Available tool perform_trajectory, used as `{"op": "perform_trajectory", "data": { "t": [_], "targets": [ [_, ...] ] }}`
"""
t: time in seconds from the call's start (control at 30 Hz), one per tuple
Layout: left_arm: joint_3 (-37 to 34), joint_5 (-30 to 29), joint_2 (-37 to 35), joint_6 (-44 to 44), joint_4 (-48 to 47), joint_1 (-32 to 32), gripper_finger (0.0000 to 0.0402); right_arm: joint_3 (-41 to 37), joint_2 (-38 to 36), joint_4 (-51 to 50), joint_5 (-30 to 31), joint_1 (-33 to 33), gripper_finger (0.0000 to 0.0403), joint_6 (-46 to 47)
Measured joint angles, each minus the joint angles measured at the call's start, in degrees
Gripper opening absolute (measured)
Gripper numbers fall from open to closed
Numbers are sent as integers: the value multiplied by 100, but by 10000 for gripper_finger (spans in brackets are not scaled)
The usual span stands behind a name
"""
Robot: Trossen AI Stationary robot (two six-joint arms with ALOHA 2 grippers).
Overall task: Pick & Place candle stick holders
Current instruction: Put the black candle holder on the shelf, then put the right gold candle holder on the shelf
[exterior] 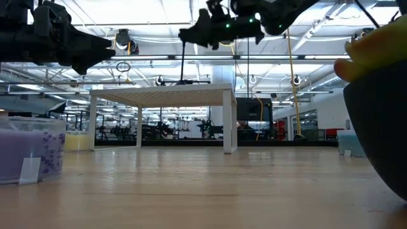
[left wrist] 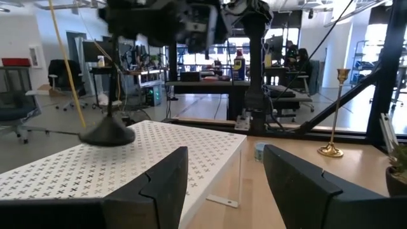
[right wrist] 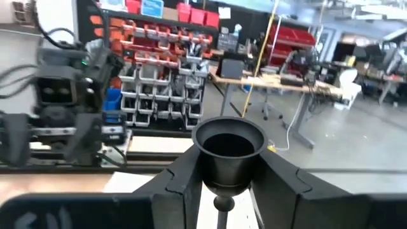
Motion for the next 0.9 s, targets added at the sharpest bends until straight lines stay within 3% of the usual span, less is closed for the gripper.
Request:
{"op": "perform_trajectory", "data": {
  "t": [0.53, 0.9],
  "targets": [
    [1, 6, -1, -7, -50, 2, 212, 112, 409, 283, 4, -392, 126, 596],
    [1, 9, 0, -7, -50, 2, 212, 111, 417, 269, 2, -392, 203, 596]
  ]
}}
